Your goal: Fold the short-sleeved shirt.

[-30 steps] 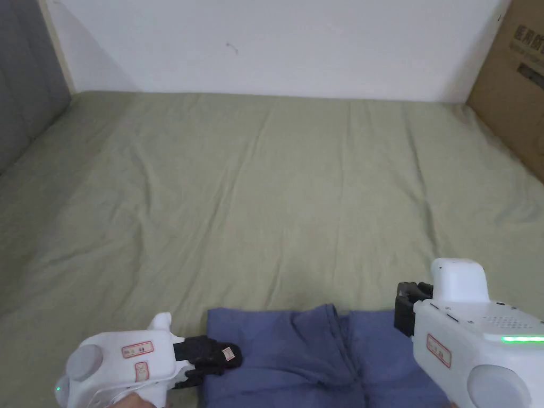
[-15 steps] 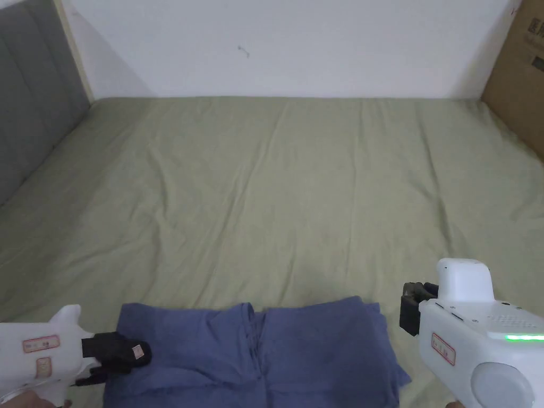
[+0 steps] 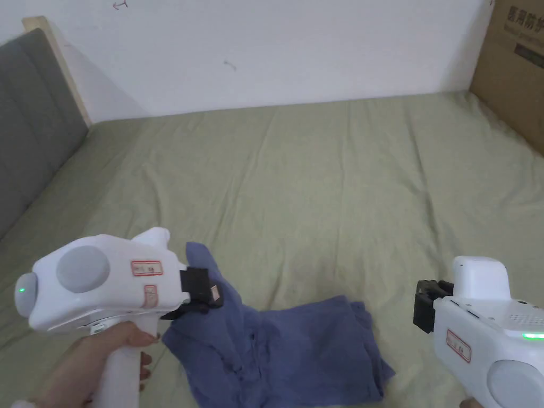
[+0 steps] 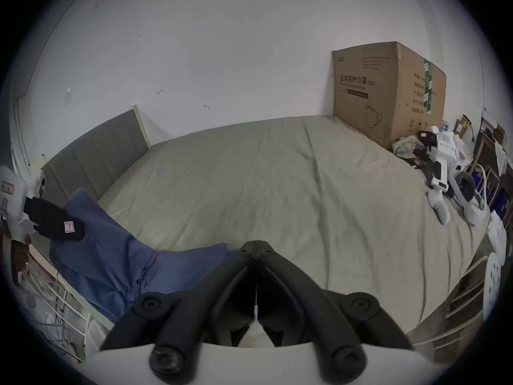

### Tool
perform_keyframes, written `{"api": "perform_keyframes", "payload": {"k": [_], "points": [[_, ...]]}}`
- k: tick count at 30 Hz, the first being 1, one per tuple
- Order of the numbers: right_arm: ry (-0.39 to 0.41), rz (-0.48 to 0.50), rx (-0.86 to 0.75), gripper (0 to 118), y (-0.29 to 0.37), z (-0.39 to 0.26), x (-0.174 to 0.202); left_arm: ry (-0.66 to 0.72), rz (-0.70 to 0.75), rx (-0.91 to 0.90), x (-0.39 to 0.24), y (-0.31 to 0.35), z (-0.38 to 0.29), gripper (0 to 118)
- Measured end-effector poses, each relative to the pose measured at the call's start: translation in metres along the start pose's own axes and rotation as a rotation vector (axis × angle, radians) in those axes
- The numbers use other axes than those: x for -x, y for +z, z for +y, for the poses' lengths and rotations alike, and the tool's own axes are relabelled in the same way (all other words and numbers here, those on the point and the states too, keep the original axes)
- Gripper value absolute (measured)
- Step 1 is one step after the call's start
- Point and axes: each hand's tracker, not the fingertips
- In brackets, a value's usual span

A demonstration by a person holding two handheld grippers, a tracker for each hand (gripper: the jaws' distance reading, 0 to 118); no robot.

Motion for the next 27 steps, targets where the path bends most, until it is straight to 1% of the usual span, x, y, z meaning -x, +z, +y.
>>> {"api": "perform_keyframes", "payload": {"k": [3, 4, 5, 7, 9, 10, 11, 12, 13, 14, 15, 16, 18, 20, 21, 22, 23, 24, 25, 27], "points": [[-0.009, -0.025, -0.003, 1, 0.002, -0.002, -0.015, 0.031, -0.088, 0.006, -0.036, -0.031, -0.008, 6], [-0.021, -0.034, -0.007, 1, 0.004, -0.003, -0.021, 0.008, -0.117, 0.020, -0.047, -0.045, -0.010, 6], [-0.033, -0.037, -0.008, 1, 0.005, -0.004, -0.026, 0.036, -0.108, 0.076, -0.055, -0.058, -0.013, 6], [-0.064, -0.049, -0.009, 1, 0.007, -0.005, -0.038, 0.040, -0.140, 0.124, -0.073, -0.090, -0.020, 7], [-0.082, -0.059, -0.004, 1, 0.007, -0.007, -0.048, 0.003, -0.137, 0.163, -0.086, -0.117, -0.026, 15], [-0.092, -0.069, -0.001, 1, 0.007, -0.009, -0.053, 0.018, -0.140, 0.184, -0.091, -0.131, -0.028, 19], [-0.102, -0.077, 0.004, 1, 0.006, -0.010, -0.057, 0.019, -0.164, 0.203, -0.099, -0.143, -0.032, 31], [-0.112, -0.082, 0.007, 1, 0.006, -0.011, -0.061, 0.034, -0.225, 0.209, -0.100, -0.152, -0.033, 56], [-0.125, -0.085, 0.009, 1, 0.006, -0.012, -0.065, 0.082, -0.273, 0.215, -0.101, -0.159, -0.034, 84], [-0.135, -0.085, 0.013, 1, 0.007, -0.013, -0.067, 0.093, -0.292, 0.211, -0.101, -0.162, -0.034, 95], [-0.143, -0.081, 0.013, 1, 0.008, -0.014, -0.068, 0.107, -0.312, 0.199, -0.104, -0.161, -0.035, 96], [-0.147, -0.074, 0.006, 1, 0.008, -0.015, -0.068, 0.116, -0.319, 0.194, -0.103, -0.158, -0.034, 95], [-0.139, -0.072, 0.006, 1, 0.005, -0.015, -0.066, 0.084, -0.288, 0.207, -0.094, -0.151, -0.031, 95], [-0.124, -0.061, 0.013, 1, 0.000, -0.016, -0.064, 0.037, -0.212, 0.160, -0.083, -0.139, -0.027, 93], [-0.120, -0.057, 0.015, 1, -0.001, -0.017, -0.063, 0.036, -0.174, 0.141, -0.077, -0.135, -0.027, 85], [-0.117, -0.051, 0.020, 1, -0.003, -0.018, -0.062, 0.031, -0.146, 0.124, -0.069, -0.132, -0.028, 57], [-0.117, -0.046, 0.023, 1, -0.005, -0.018, -0.062, 0.010, -0.125, 0.126, -0.064, -0.130, -0.030, 24], [-0.117, -0.041, 0.027, 1, -0.006, -0.020, -0.061, -0.001, -0.097, 0.138, -0.059, -0.132, -0.033, 4], [-0.116, -0.038, 0.032, 1, -0.007, -0.021, -0.061, -0.013, -0.065, 0.153, -0.054, -0.135, -0.038, 4], [-0.116, -0.036, 0.037, 1, -0.009, -0.022, -0.060, -0.009, -0.064, 0.177, -0.051, -0.143, -0.047, 4]]}}
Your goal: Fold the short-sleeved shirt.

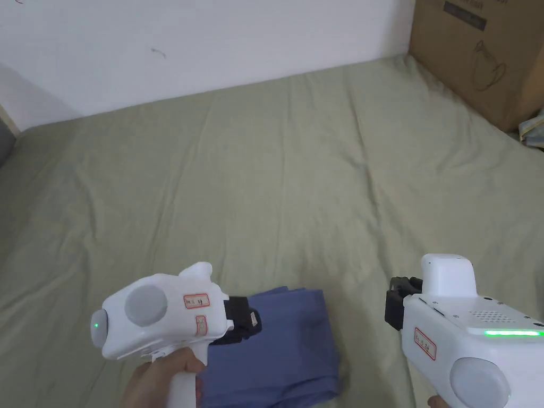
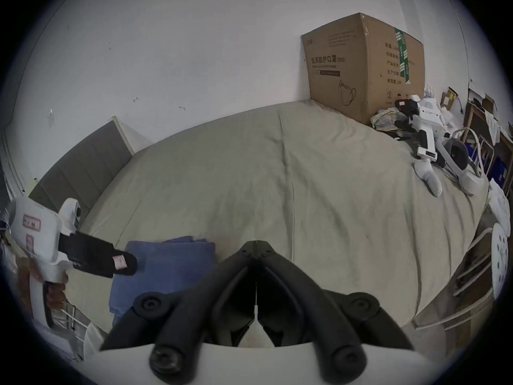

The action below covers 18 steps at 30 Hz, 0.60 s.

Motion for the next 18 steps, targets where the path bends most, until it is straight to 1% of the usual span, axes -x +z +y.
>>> {"api": "perform_keyframes", "payload": {"k": [3, 6, 8, 10, 11, 13, 16, 17, 18], "points": [[-0.007, 0.000, 0.008, 1, -0.002, -0.001, -0.001, -0.029, -0.030, 0.040, -0.010, -0.023, -0.014, 4], [-0.009, -0.008, 0.013, 1, -0.001, -0.002, -0.003, -0.038, -0.103, 0.101, -0.028, -0.054, -0.024, 4], [-0.007, -0.013, 0.012, 1, 0.000, -0.001, -0.005, -0.040, -0.102, 0.138, -0.043, -0.071, -0.031, 4], [-0.005, -0.024, 0.009, 1, 0.002, -0.001, -0.007, -0.092, -0.109, 0.171, -0.058, -0.084, -0.036, 3], [-0.006, -0.029, 0.008, 1, 0.003, -0.001, -0.009, -0.064, -0.145, 0.190, -0.062, -0.089, -0.038, 3], [-0.014, -0.037, 0.008, 1, 0.005, 0.000, -0.012, -0.027, -0.201, 0.212, -0.067, -0.094, -0.041, 3], [-0.017, -0.044, 0.007, 1, 0.009, 0.000, -0.015, -0.107, -0.183, 0.215, -0.078, -0.094, -0.047, 3], [-0.014, -0.046, 0.008, 1, 0.010, 0.000, -0.015, -0.143, -0.154, 0.201, -0.078, -0.091, -0.046, 3], [-0.010, -0.048, 0.007, 1, 0.012, 0.000, -0.015, -0.127, -0.172, 0.194, -0.076, -0.086, -0.045, 3]]}}
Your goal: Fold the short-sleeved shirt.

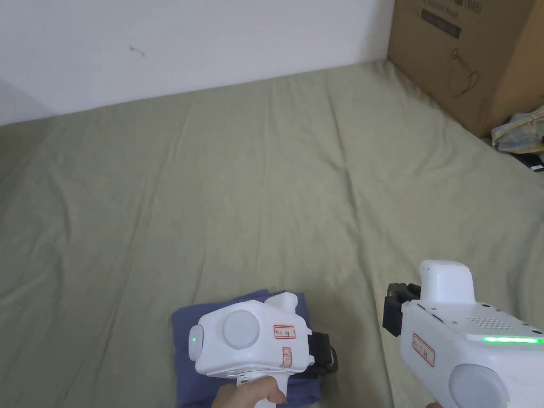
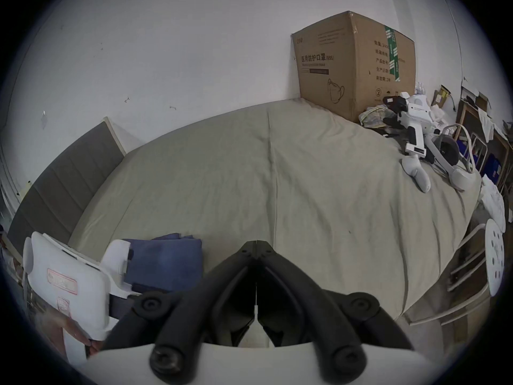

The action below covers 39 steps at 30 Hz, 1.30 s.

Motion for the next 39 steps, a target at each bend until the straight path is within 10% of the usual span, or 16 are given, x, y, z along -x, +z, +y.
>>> {"api": "perform_keyframes", "payload": {"k": [18, 28, 30, 34, 39], "points": [[0.196, 0.336, 0.435, 1, -0.066, 0.022, 0.121, 0.156, -0.091, -0.324, 0.142, 0.185, -0.075, 3], [0.147, 0.267, 0.630, 1, -0.119, -0.012, 0.139, 0.278, -0.146, -0.330, 0.190, 0.179, -0.098, 6], [0.151, 0.266, 0.635, 1, -0.120, -0.010, 0.141, 0.277, -0.160, -0.319, 0.193, 0.176, -0.093, 22], [0.157, 0.266, 0.629, 1, -0.119, -0.013, 0.140, 0.323, -0.254, -0.301, 0.199, 0.161, -0.074, 118], [0.132, 0.277, 0.629, 1, -0.120, -0.014, 0.134, 0.380, -0.308, -0.292, 0.211, 0.129, -0.044, 117]]}}
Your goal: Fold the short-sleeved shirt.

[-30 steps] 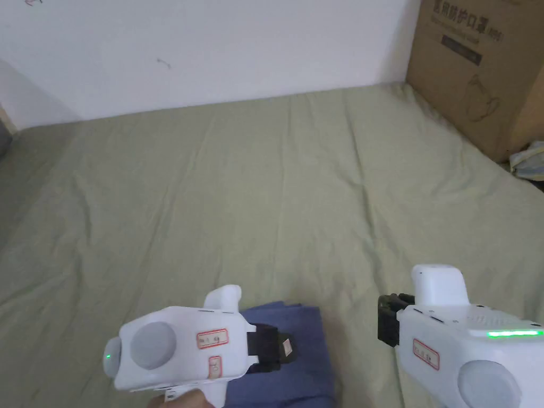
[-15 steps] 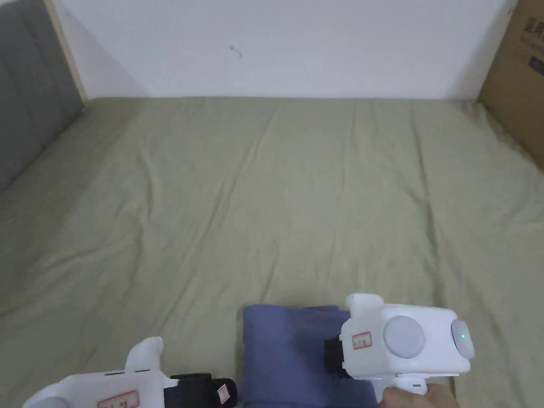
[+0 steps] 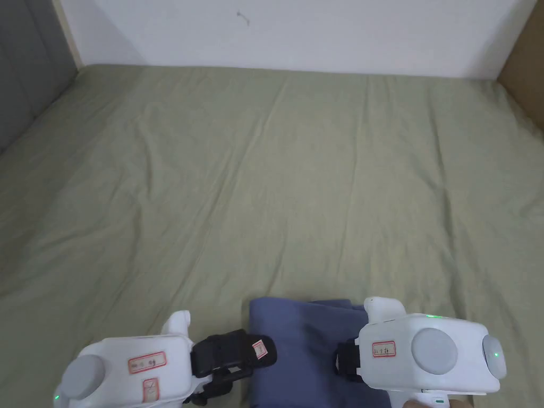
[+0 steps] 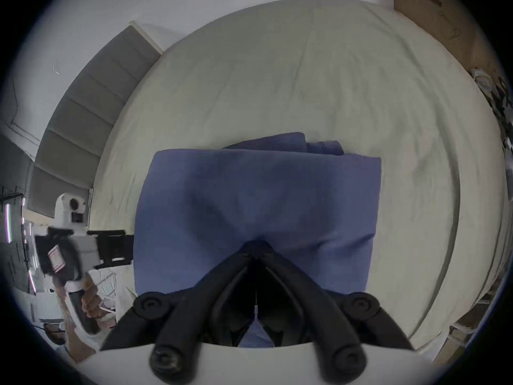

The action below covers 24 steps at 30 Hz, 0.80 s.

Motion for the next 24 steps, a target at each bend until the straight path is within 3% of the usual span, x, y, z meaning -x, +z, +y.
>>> {"api": "perform_keyframes", "payload": {"k": [2, 5, 9, 10, 11, 12, 13, 14, 15, 18, 20, 24], "points": [[-0.007, 0.006, -0.004, 1, 0.000, -0.001, -0.001, 0.008, -0.001, 0.031, 0.007, -0.022, 0.009, 117], [-0.017, 0.012, -0.007, 1, 0.000, -0.002, -0.002, 0.041, -0.128, 0.069, 0.010, -0.047, 0.017, 117], [-0.019, 0.015, -0.011, 1, 0.000, -0.002, -0.004, -0.017, -0.110, 0.086, 0.006, -0.063, 0.015, 112], [-0.024, 0.017, -0.012, 1, 0.000, -0.003, -0.005, -0.037, -0.103, 0.083, 0.005, -0.062, 0.014, 92], [-0.030, 0.020, -0.013, 1, 0.000, -0.003, -0.005, -0.047, -0.079, 0.089, 0.005, -0.060, 0.014, 49], [-0.036, 0.022, -0.015, 1, 0.002, -0.004, -0.006, -0.053, -0.024, 0.090, 0.008, -0.057, 0.016, 26], [-0.045, 0.023, -0.020, 1, 0.004, -0.004, -0.006, -0.010, 0.087, 0.088, 0.018, -0.058, 0.017, 26], [-0.049, 0.030, -0.018, 1, 0.005, -0.005, -0.006, 0.040, 0.067, 0.103, 0.033, -0.057, 0.017, 26], [-0.051, 0.027, -0.019, 1, 0.008, -0.006, -0.004, 0.112, -0.080, 0.076, 0.031, -0.056, 0.017, 26], [-0.011, 0.009, -0.169, 1, 0.033, -0.012, 0.008, -0.048, 0.036, 0.079, 0.004, -0.053, 0.008, 26], [0.044, 0.010, -0.286, 1, 0.055, -0.011, 0.022, -0.029, 0.032, 0.091, 0.005, -0.046, 0.013, 26], [0.181, -0.170, -0.512, 1, 0.086, -0.001, 0.064, -0.061, 0.099, 0.085, 0.007, -0.016, 0.020, 26]]}}
